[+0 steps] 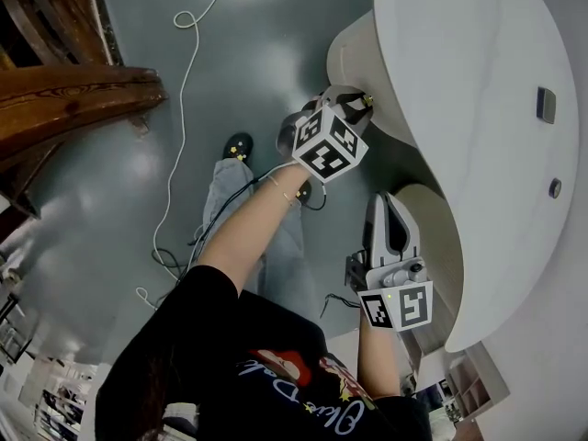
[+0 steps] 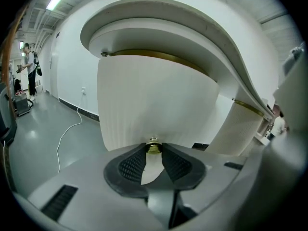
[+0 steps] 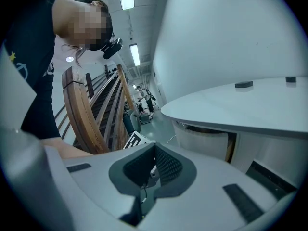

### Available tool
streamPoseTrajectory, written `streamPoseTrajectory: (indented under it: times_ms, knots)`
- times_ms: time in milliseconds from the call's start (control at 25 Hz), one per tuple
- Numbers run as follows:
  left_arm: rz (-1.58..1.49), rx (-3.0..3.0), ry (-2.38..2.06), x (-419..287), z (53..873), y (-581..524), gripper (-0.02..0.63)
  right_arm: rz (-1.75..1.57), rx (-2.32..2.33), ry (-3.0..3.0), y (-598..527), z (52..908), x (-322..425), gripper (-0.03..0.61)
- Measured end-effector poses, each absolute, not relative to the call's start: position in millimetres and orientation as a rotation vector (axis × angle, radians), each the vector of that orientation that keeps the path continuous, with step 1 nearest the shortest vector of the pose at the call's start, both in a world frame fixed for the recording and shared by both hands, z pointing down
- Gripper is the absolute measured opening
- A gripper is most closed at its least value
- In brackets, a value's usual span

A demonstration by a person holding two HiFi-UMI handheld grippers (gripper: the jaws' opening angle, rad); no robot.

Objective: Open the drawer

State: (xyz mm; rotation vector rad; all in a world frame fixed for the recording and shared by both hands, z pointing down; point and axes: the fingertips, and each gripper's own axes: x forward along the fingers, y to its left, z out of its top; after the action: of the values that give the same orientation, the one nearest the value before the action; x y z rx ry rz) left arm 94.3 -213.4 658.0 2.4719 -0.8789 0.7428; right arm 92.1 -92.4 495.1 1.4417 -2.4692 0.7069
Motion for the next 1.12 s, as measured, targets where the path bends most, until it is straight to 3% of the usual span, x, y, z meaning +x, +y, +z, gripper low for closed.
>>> streamPoseTrajectory:
  times_ms: [1120]
  knots:
    - [0.771,2.452,-0.878,53.5,658.5,-180.0,0.101,0.700,1.408,-2.499,-100.0,485.0,63.6,0.000]
